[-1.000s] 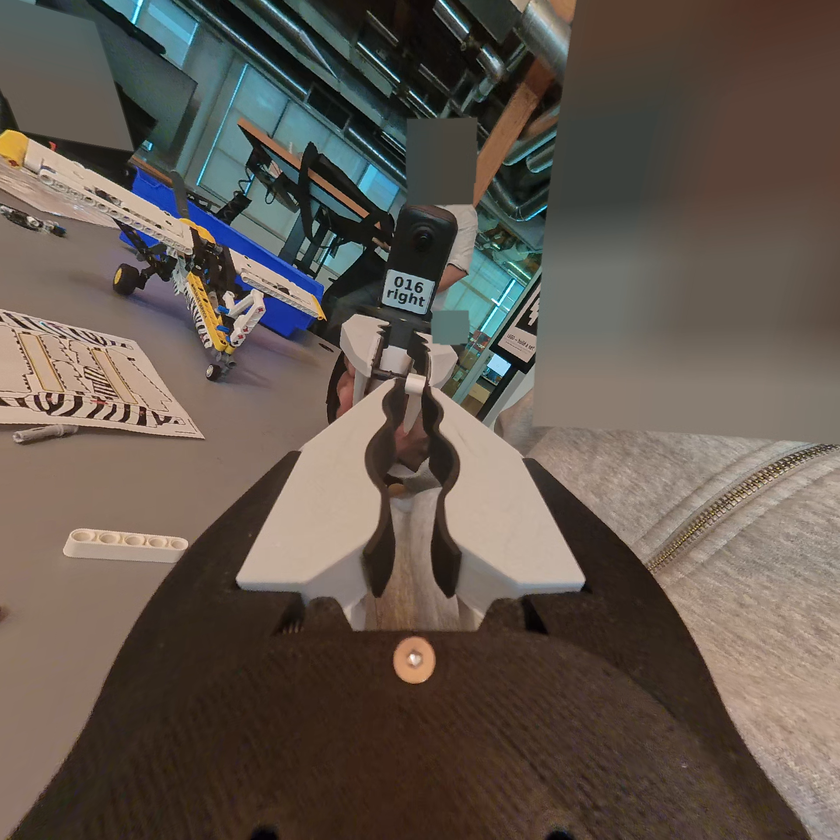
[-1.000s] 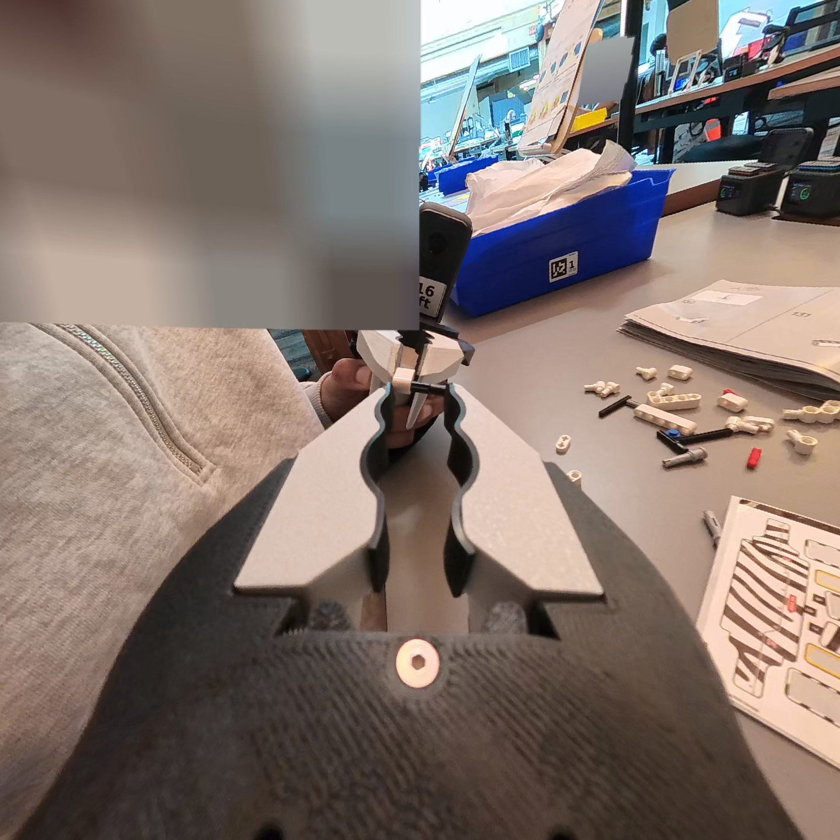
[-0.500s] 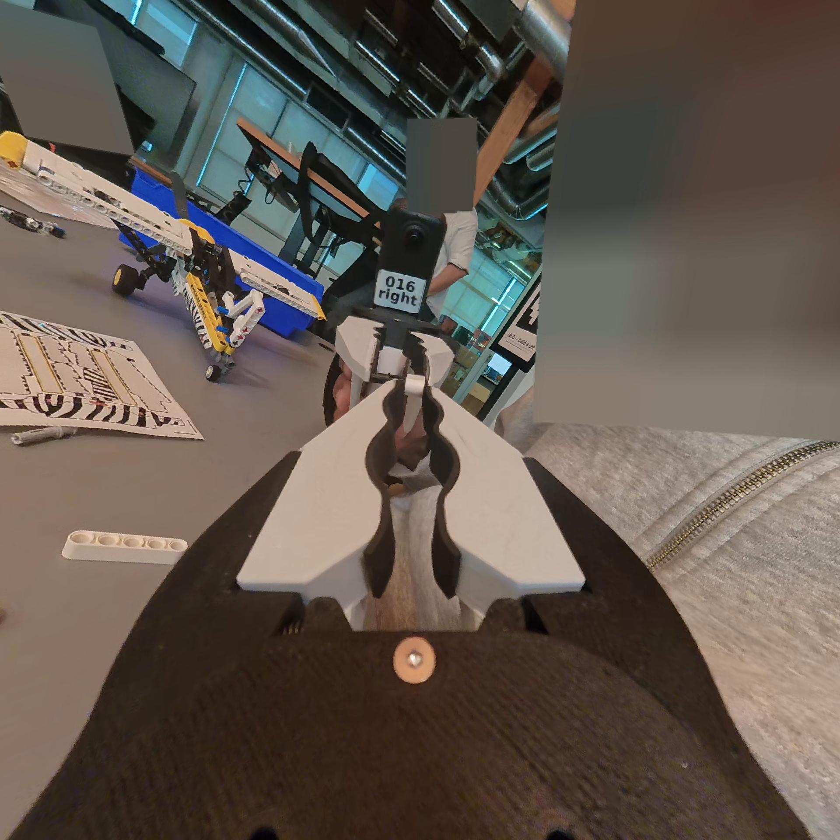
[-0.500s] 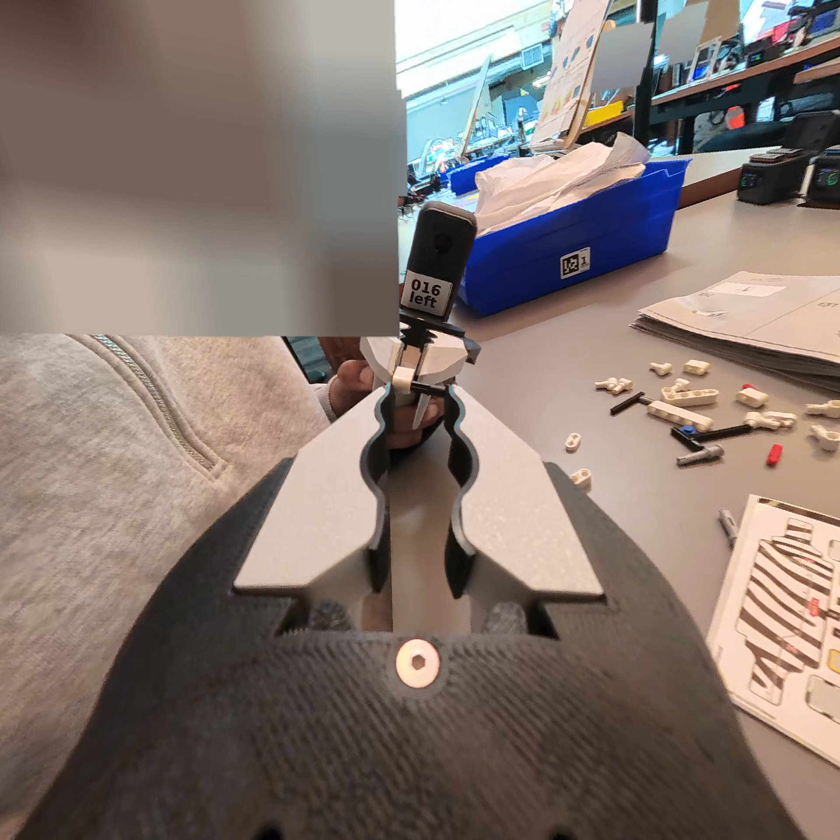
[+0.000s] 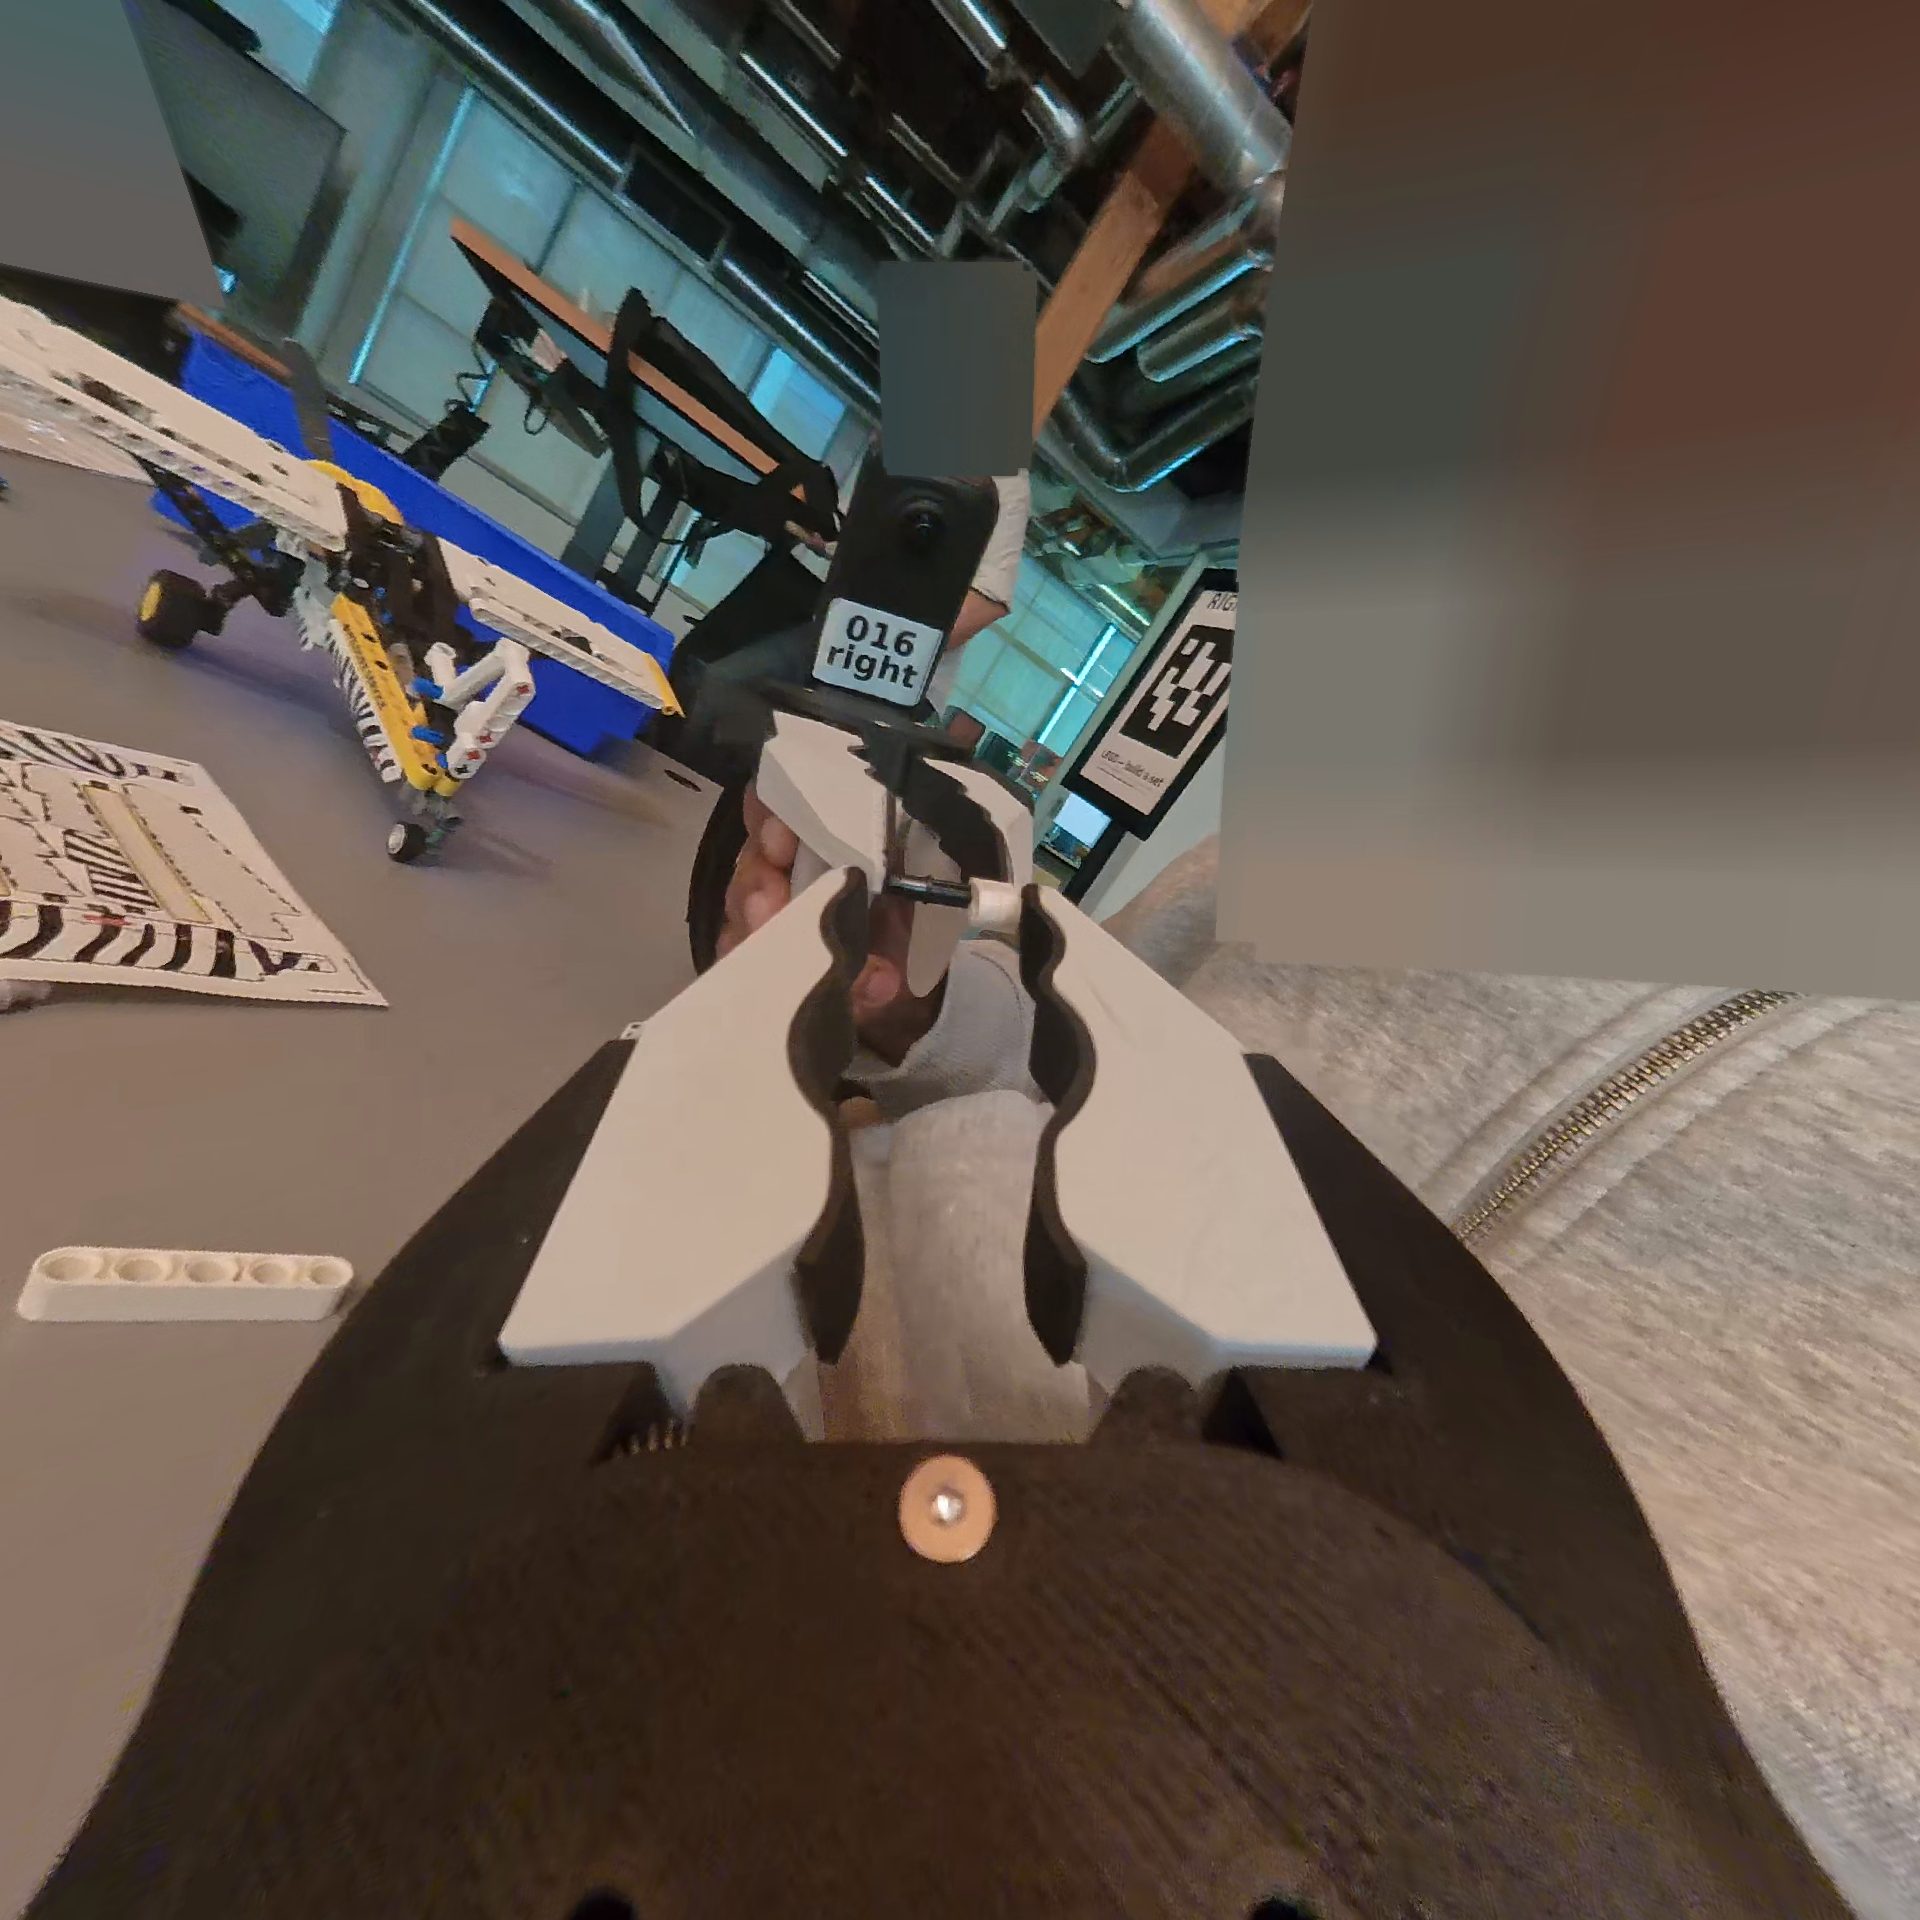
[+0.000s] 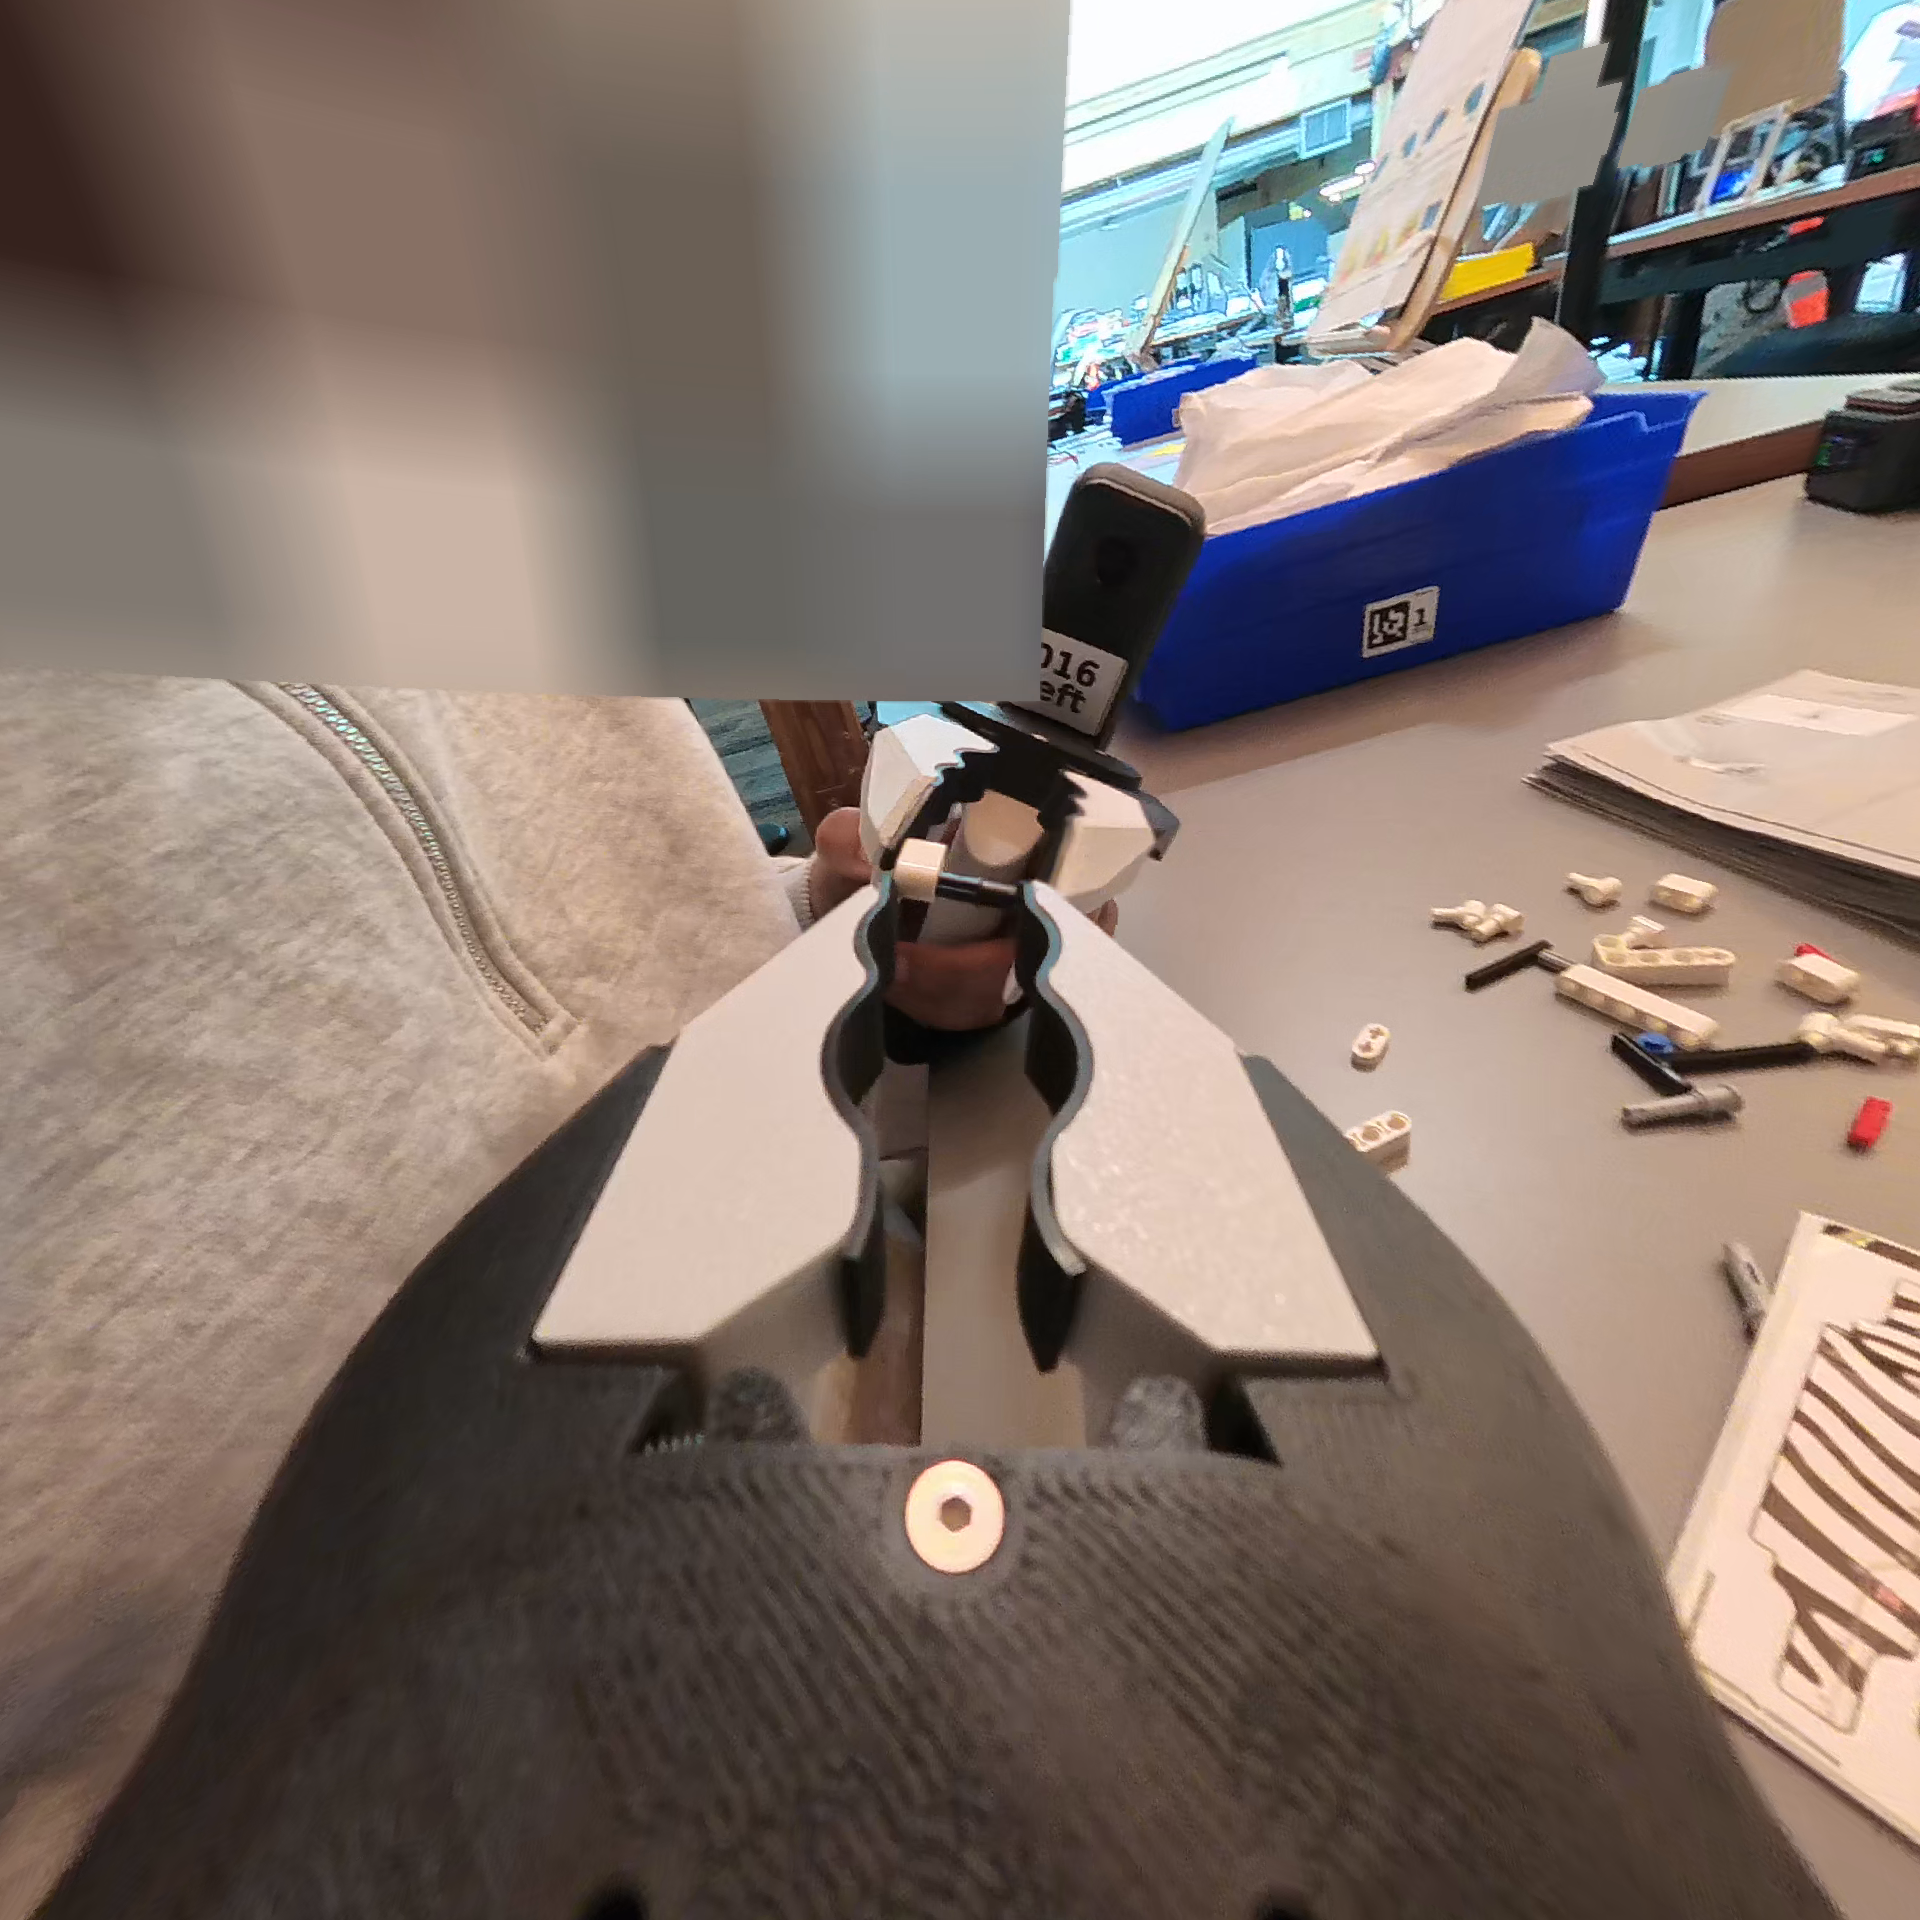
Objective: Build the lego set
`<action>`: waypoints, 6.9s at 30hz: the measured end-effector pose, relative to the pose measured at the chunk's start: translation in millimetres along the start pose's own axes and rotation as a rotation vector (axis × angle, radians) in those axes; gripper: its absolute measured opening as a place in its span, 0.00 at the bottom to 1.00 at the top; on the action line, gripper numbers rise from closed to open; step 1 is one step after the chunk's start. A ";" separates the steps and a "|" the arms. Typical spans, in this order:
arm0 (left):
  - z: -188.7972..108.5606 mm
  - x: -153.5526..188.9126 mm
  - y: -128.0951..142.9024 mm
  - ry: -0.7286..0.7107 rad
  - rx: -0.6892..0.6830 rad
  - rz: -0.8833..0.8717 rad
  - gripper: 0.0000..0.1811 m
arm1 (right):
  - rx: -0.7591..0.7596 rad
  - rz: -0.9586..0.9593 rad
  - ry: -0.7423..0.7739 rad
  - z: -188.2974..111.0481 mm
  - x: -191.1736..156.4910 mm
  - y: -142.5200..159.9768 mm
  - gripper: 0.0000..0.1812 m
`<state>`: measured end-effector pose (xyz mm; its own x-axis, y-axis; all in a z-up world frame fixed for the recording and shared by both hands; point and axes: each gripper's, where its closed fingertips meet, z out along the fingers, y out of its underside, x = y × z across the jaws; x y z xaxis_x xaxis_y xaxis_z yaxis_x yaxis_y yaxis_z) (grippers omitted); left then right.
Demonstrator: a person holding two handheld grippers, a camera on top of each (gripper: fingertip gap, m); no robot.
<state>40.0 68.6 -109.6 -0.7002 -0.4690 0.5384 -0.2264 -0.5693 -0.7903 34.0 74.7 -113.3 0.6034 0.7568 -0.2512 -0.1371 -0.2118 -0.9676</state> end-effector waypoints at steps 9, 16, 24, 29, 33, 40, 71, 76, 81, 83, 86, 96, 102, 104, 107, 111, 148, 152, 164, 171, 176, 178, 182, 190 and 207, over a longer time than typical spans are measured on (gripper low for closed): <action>-0.2 -0.3 -1.2 -0.030 0.002 0.048 0.14 | 0.019 0.019 -0.006 -0.1 0.9 -2.1 0.11; -1.9 -0.5 -4.2 -0.050 0.020 0.083 0.03 | 0.003 -0.069 0.103 -0.3 10.3 -2.5 0.12; -1.7 -0.9 -4.5 -0.053 0.024 0.079 0.03 | 0.032 -0.047 0.081 -0.2 10.8 -3.5 0.12; -6.2 -5.2 -10.4 -0.076 0.064 0.063 0.03 | 0.085 0.003 0.073 -0.4 14.6 -8.1 0.25; -6.5 -7.5 -11.0 -0.095 0.069 0.068 0.03 | 0.123 0.120 0.081 0.2 22.0 -10.5 0.25; -6.1 -11.2 -23.2 -0.152 0.187 0.100 0.03 | 0.272 0.294 0.044 5.2 28.0 -20.5 0.24; -15.8 -8.6 -33.3 0.087 0.324 -0.280 0.03 | 0.154 -0.068 0.192 6.8 31.7 -13.4 0.20; -8.7 -3.5 -26.9 0.173 0.287 -0.369 0.03 | 0.147 -0.249 0.252 6.1 23.7 -18.5 0.13; -8.5 -4.7 -26.2 0.185 0.285 -0.401 0.04 | 0.072 -0.386 0.303 6.2 19.4 -15.5 0.03; -8.8 -6.0 -27.3 0.172 0.297 -0.388 0.04 | 0.049 -0.379 0.315 6.0 20.2 -15.0 0.02; -10.6 -10.4 -30.1 0.117 0.321 -0.339 0.11 | 0.044 -0.251 0.303 3.7 24.9 -15.4 0.02; -7.5 -14.5 -26.1 -0.052 0.255 -0.131 0.04 | 0.086 0.167 0.119 7.3 25.6 -8.0 0.02; -13.6 -19.7 -28.7 -0.063 0.288 -0.185 0.03 | 0.091 0.060 0.194 7.9 28.3 -13.1 0.04; -20.8 -25.2 -33.9 -0.068 0.346 -0.238 0.03 | 0.085 -0.056 0.302 5.1 34.9 -16.3 0.14; -28.5 -32.6 -37.3 -0.089 0.399 -0.304 0.03 | 0.026 -0.299 0.470 2.9 37.2 -20.1 0.19; -30.8 -39.9 -35.2 -0.129 0.411 -0.354 0.03 | -0.155 -0.652 0.650 12.9 37.7 -14.3 0.19; -52.7 -41.1 -51.5 -0.180 0.500 -0.236 0.10 | -0.460 -0.016 0.550 -44.9 77.0 45.6 0.12; -52.5 -41.6 -51.0 -0.173 0.500 -0.251 0.09 | -0.614 -0.052 0.529 -46.2 77.3 78.3 0.15; -50.3 -43.2 -48.6 -0.177 0.484 -0.266 0.08 | -0.709 0.150 0.615 -34.1 71.5 96.8 0.37; -50.0 -43.6 -47.9 -0.179 0.480 -0.269 0.06 | -0.779 0.109 0.700 -35.3 76.7 105.7 0.27; -49.7 -43.8 -47.6 -0.179 0.477 -0.271 0.05 | -0.802 0.099 0.721 -41.2 79.2 105.9 0.23; -49.9 -44.0 -47.8 -0.177 0.479 -0.273 0.05 | -0.804 0.099 0.722 -41.6 79.5 105.7 0.22; -49.6 -44.1 -47.5 -0.178 0.477 -0.274 0.05 | -0.794 0.087 0.697 -36.8 79.7 105.3 0.14; -44.6 -39.4 -43.9 -0.167 0.426 -0.259 0.05 | -0.794 -0.068 0.497 -19.4 60.5 103.5 0.22; -4.7 -78.2 71.6 -0.816 -0.438 0.080 0.15 | -0.751 0.032 0.203 -49.7 47.1 108.0 0.22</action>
<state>75.4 67.7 -209.6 -0.0697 -0.9203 0.3849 -0.5499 -0.2865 -0.7846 86.7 56.7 -228.4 0.7505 0.6301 -0.1994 0.3676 -0.6487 -0.6664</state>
